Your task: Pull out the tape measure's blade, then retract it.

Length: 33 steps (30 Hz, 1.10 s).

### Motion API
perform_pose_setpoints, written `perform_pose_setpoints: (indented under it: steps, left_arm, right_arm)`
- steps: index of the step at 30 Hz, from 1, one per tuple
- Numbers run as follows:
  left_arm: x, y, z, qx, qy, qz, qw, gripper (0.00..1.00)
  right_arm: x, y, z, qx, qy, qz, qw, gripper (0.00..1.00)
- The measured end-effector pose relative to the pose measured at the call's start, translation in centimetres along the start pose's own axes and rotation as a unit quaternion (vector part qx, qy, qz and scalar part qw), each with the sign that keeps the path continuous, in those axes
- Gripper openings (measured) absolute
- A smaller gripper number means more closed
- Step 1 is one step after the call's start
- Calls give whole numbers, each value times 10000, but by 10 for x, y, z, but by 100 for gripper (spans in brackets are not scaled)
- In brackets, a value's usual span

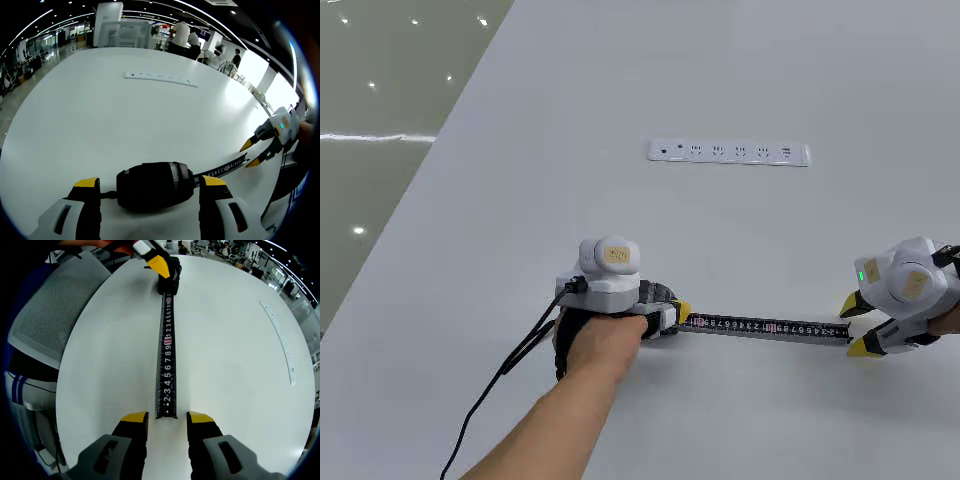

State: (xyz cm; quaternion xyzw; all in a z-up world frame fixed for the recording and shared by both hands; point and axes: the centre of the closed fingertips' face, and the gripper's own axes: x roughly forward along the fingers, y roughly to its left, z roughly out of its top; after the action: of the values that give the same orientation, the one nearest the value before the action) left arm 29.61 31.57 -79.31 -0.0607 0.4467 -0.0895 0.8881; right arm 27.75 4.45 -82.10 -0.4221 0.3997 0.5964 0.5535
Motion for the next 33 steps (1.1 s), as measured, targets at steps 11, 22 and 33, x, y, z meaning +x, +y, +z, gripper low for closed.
perform_pose_setpoints:
  steps: [11, 22, 33]
  left_arm:
    - [2, 3, 0, -11, -17, 43, 10000, 73]
    - [3, 0, -1, -16, -21, 16, 10000, 71]
    - [3, -3, 0, 15, -62, -31, 10000, 67]
  right_arm:
    - [2, -1, 0, -197, -1, -11, 9998, 16]
    - [2, 0, -1, -222, 35, -29, 9997, 13]
    - [2, 0, 0, -292, 54, 21, 9996, 13]
